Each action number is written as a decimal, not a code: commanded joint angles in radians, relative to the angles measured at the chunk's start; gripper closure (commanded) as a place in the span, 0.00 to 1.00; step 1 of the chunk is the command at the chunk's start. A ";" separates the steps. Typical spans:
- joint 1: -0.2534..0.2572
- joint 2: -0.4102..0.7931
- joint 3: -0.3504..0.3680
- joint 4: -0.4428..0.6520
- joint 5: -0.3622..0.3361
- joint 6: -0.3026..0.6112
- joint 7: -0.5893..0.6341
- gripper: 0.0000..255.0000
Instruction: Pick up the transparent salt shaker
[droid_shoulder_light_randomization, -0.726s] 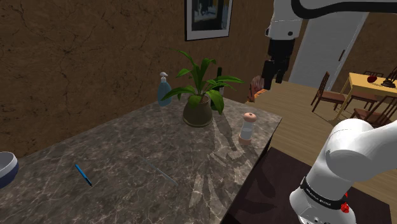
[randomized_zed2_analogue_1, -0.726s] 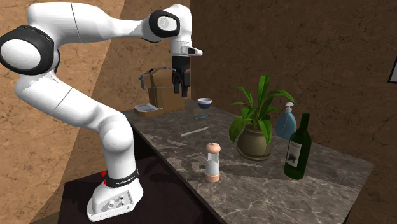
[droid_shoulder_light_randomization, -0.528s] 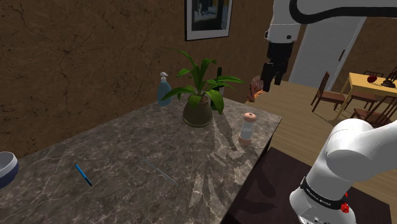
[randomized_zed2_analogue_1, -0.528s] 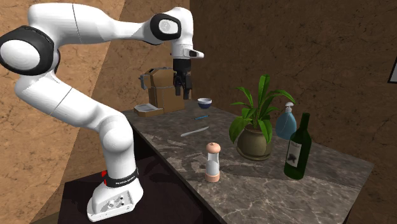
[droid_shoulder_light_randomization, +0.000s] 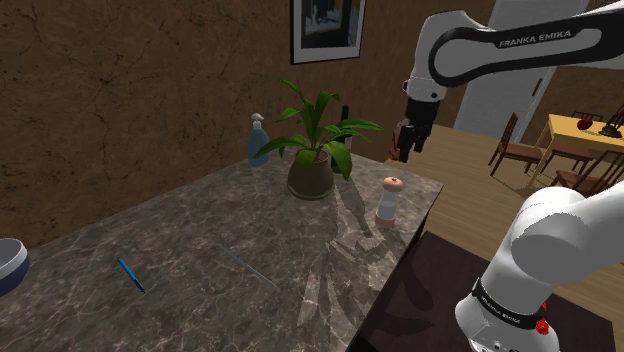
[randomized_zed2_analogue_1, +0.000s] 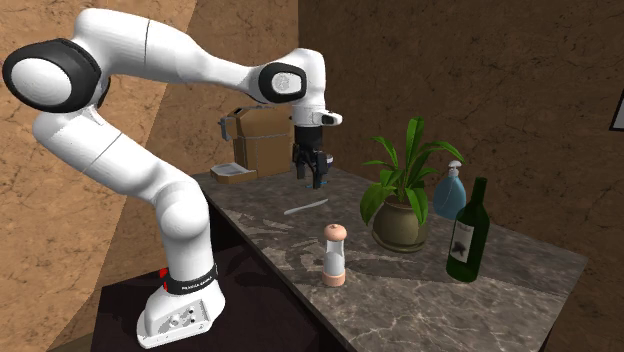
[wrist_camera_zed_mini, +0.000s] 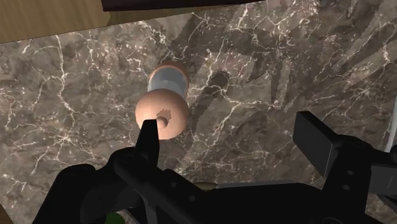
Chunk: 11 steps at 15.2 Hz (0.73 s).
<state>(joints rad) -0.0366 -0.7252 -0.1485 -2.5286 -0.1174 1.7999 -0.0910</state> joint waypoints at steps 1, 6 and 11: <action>-0.002 0.042 -0.029 -0.026 -0.010 0.085 -0.031 0.00; 0.001 0.180 -0.110 -0.060 -0.022 0.292 -0.116 0.00; 0.015 0.325 -0.176 -0.063 -0.003 0.464 -0.197 0.00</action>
<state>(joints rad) -0.0229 -0.4188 -0.3157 -2.5914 -0.1236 2.2402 -0.2760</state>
